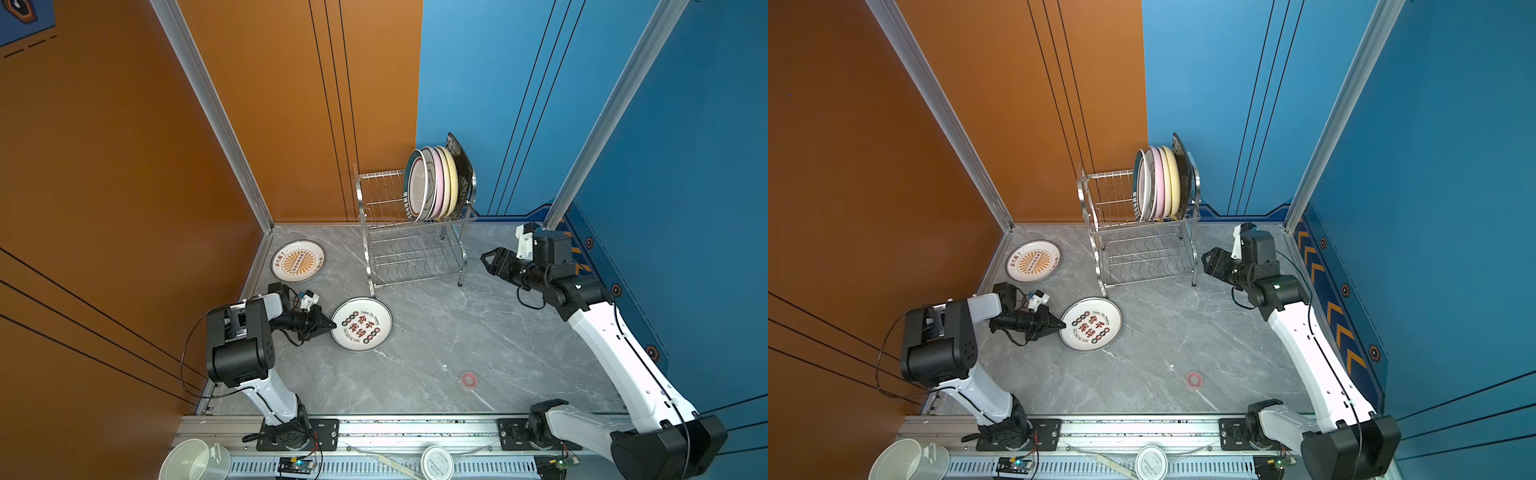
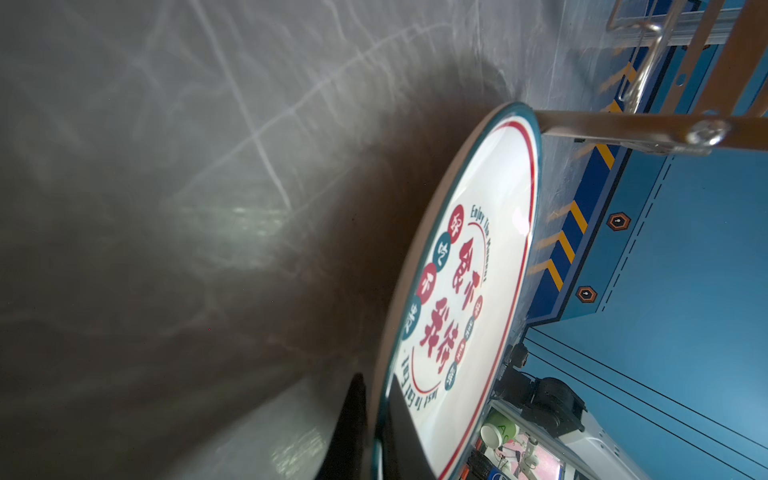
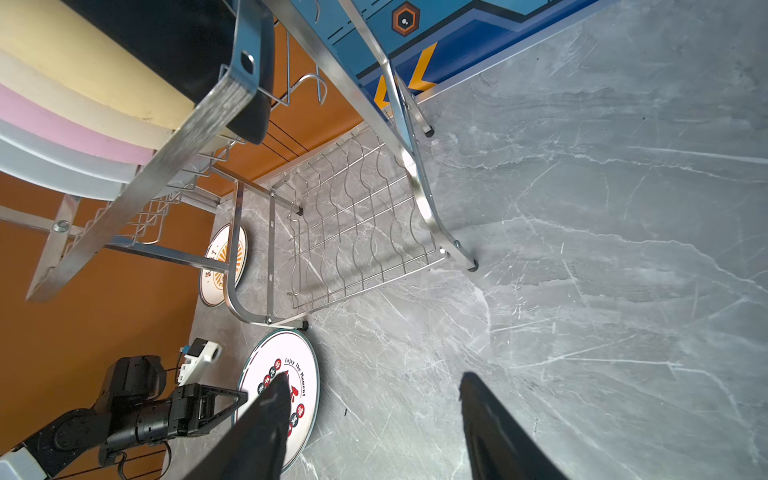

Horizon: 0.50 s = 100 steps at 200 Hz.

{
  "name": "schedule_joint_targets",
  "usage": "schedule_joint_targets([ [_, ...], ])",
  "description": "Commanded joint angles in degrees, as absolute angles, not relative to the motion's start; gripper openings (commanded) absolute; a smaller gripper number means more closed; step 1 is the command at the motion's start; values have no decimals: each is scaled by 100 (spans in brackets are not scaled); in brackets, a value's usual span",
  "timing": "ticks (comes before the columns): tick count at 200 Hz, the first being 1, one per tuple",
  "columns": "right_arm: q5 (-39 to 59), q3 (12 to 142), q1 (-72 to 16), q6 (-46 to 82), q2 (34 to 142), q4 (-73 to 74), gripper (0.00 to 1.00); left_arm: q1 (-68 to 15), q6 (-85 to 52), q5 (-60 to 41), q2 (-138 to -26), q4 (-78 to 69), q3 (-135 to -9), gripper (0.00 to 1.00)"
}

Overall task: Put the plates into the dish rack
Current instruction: 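Tilt the lettered plate up on edge with the left gripper, then raise the lettered plate upright with the left gripper while the right gripper approaches it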

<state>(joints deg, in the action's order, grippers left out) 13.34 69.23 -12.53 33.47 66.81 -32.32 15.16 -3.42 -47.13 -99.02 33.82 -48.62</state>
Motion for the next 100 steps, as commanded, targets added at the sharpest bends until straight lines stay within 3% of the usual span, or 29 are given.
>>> schedule_joint_targets([
  [1,1397,6840,-1208,3305,6543,-3162,65,1368,-400,-4534,-9780,3436,-4718,0],
  [100,1886,6500,-1366,3391,6686,-3138,65,515,-728,-5173,-8775,3775,-5062,0],
])
